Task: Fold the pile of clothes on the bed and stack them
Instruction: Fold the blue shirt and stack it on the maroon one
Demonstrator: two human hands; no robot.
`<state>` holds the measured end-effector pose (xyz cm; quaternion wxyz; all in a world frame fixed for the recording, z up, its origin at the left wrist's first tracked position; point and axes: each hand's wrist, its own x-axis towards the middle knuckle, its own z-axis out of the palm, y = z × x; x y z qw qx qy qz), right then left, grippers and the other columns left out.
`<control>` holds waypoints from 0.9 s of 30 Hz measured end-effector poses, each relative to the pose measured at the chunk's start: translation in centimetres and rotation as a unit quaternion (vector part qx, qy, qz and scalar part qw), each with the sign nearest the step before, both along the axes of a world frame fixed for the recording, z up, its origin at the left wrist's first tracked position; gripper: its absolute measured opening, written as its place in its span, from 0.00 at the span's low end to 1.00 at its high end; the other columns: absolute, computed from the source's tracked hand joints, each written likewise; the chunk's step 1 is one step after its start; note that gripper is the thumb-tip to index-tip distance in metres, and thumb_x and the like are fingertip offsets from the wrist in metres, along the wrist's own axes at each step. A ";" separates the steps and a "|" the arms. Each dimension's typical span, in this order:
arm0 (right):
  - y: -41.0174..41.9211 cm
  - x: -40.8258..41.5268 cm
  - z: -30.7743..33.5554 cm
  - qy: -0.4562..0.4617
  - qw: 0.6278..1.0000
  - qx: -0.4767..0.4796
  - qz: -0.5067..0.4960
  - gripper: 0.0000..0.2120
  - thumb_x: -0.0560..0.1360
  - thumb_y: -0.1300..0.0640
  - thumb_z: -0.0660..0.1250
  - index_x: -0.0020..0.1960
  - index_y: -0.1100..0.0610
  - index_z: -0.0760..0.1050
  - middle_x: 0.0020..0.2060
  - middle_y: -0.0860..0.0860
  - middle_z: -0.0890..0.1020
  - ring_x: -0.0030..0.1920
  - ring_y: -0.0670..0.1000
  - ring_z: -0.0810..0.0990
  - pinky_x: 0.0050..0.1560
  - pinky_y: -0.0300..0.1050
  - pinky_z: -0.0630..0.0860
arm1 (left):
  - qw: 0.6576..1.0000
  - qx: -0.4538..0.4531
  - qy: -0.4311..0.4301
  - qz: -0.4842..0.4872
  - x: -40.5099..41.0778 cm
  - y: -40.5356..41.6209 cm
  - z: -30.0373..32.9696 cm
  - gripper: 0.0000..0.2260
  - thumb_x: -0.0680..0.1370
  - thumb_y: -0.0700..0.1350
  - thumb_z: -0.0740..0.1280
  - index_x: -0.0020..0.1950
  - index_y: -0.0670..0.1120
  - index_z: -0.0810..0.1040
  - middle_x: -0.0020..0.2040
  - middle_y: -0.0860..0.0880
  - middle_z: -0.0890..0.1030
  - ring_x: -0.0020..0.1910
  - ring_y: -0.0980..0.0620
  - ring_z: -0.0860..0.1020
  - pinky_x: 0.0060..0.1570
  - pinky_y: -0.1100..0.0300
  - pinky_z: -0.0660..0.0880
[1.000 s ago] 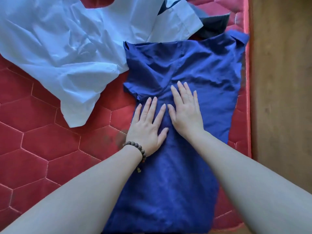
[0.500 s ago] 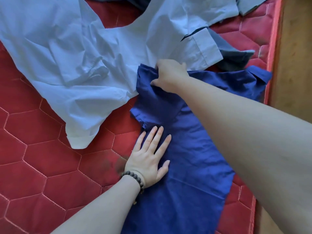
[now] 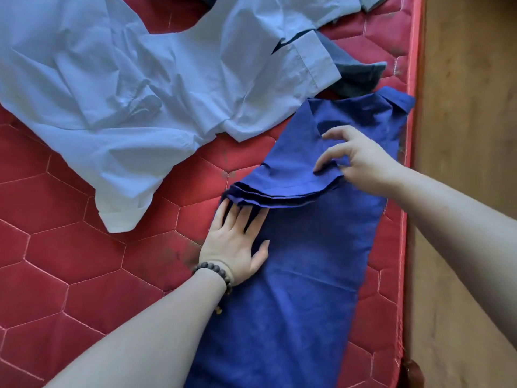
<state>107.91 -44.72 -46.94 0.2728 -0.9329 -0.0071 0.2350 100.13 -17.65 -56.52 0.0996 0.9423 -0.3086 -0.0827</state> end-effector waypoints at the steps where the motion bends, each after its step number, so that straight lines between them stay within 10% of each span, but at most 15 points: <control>1: -0.3 -0.6 -0.6 0.014 1.000 -0.010 -0.017 0.19 0.73 0.72 0.63 0.48 0.51 0.84 0.65 0.54 0.69 0.64 0.50 0.70 0.59 0.30 0.61 | 1.000 -0.002 -0.010 0.002 0.0 0.0 -0.1 0.28 0.74 0.56 0.60 0.71 0.45 0.72 0.67 0.37 0.73 0.69 0.36 0.67 0.75 0.43 0.53; 10: 1.8 -1.8 -3.4 0.003 0.967 -0.026 -0.253 0.24 0.76 0.49 0.68 0.67 0.56 0.67 0.47 0.52 0.77 0.49 0.52 0.74 0.49 0.44 0.67 | 0.989 -0.110 -0.084 0.056 -0.6 1.0 0.9 0.16 0.73 0.49 0.65 0.59 0.45 0.73 0.61 0.43 0.68 0.63 0.42 0.69 0.70 0.44 0.59; 17: 3.0 -1.1 -4.8 -0.010 0.958 -0.010 -0.287 0.23 0.73 0.46 0.71 0.61 0.57 0.69 0.38 0.44 0.70 0.47 0.51 0.73 0.47 0.46 0.69 | 0.994 -0.078 -0.068 0.045 2.7 0.6 2.8 0.37 0.67 0.39 0.68 0.76 0.47 0.61 0.76 0.45 0.62 0.76 0.43 0.58 0.72 0.44 0.58; 27: 3.5 3.1 -4.0 -0.007 0.967 0.024 -0.253 0.14 0.77 0.54 0.65 0.37 0.56 0.64 0.32 0.48 0.68 0.36 0.50 0.66 0.31 0.41 0.61 | 0.988 -0.086 -0.085 -0.096 4.2 1.3 1.6 0.19 0.72 0.34 0.63 0.62 0.39 0.78 0.54 0.44 0.81 0.57 0.43 0.73 0.62 0.49 0.67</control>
